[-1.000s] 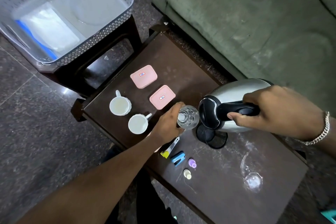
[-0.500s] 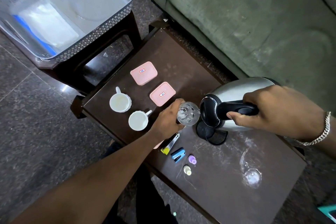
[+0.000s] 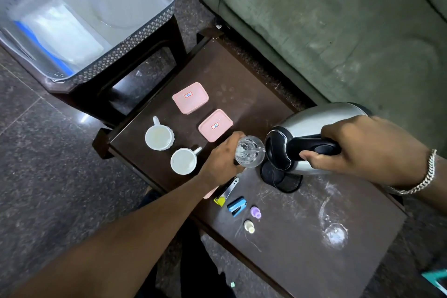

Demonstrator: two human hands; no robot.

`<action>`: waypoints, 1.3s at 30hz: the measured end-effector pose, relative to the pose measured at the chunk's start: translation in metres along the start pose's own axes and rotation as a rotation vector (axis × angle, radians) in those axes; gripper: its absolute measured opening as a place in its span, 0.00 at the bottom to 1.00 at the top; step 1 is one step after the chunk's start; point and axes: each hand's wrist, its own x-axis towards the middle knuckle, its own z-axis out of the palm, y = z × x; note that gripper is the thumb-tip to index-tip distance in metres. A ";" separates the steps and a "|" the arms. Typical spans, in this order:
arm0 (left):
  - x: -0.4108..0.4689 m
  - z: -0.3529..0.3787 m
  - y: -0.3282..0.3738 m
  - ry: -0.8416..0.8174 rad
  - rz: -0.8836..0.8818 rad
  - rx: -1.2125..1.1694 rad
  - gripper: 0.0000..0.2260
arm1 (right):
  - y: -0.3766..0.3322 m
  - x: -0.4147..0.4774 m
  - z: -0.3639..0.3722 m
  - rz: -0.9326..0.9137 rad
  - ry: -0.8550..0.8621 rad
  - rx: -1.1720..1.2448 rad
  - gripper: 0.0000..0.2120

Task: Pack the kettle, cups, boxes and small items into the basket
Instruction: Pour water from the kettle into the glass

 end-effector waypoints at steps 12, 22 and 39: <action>0.000 0.000 -0.001 0.000 0.001 0.004 0.34 | -0.007 0.003 0.005 -0.057 0.025 -0.024 0.40; 0.000 0.000 -0.001 -0.008 -0.008 0.023 0.35 | -0.009 0.001 0.007 -0.074 0.013 0.001 0.41; 0.000 -0.001 -0.002 -0.022 -0.025 -0.014 0.35 | 0.018 0.002 0.006 0.024 -0.050 0.222 0.23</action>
